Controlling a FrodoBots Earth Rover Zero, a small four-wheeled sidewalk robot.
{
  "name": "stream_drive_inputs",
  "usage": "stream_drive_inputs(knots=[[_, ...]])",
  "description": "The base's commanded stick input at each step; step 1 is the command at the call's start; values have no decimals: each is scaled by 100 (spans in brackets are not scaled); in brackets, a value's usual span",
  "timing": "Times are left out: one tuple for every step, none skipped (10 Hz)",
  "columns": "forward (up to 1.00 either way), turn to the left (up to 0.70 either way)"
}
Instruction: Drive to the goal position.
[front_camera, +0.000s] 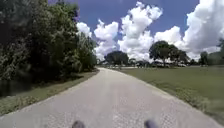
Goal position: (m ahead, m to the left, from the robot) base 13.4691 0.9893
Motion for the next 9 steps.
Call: stream_drive_inputs(knots=[[50, 0], [50, 0], [50, 0], [50, 0], [50, 0], [50, 0], [50, 0], [50, 0], [50, 0]])
